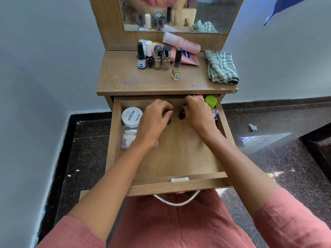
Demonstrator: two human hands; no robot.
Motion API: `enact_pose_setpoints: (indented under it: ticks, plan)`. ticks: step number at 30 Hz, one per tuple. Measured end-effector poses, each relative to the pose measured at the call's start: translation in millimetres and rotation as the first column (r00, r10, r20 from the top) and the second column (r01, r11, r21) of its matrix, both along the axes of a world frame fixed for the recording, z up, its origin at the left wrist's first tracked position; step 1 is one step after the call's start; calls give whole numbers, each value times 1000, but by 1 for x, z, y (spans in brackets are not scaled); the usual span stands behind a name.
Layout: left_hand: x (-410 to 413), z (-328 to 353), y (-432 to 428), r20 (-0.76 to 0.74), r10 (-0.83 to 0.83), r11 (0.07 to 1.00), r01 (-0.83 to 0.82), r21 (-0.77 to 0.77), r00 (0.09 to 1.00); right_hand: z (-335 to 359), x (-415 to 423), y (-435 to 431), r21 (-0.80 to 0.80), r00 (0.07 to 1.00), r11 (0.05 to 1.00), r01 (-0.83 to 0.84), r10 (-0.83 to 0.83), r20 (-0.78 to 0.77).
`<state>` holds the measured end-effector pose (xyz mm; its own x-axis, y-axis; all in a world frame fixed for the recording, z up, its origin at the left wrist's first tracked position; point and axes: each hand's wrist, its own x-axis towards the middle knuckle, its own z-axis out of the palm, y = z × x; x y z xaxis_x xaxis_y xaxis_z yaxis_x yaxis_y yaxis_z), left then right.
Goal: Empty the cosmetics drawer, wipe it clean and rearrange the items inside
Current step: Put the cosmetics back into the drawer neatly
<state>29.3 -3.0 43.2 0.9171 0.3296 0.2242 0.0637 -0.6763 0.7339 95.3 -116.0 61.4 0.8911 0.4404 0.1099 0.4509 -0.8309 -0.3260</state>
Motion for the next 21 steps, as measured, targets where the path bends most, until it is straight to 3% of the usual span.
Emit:
enact_pose_setpoints:
  ticks: [4, 11, 15, 21]
  plan:
    - [11, 26, 12, 133, 51, 998, -44, -54, 990, 21, 5, 3, 242, 999, 970, 26, -30, 14]
    - [58, 76, 42, 244, 68, 995, -85, 60, 967, 52, 36, 24, 556, 993, 831, 16, -79, 89]
    - [89, 89, 51, 180, 32, 966, -77, 248, 983, 62, 51, 37, 604, 998, 797, 21, -50, 31]
    - [114, 94, 57, -3, -96, 866, 85, 493, 995, 67, 57, 45, 594, 999, 803, -48, 28, 44]
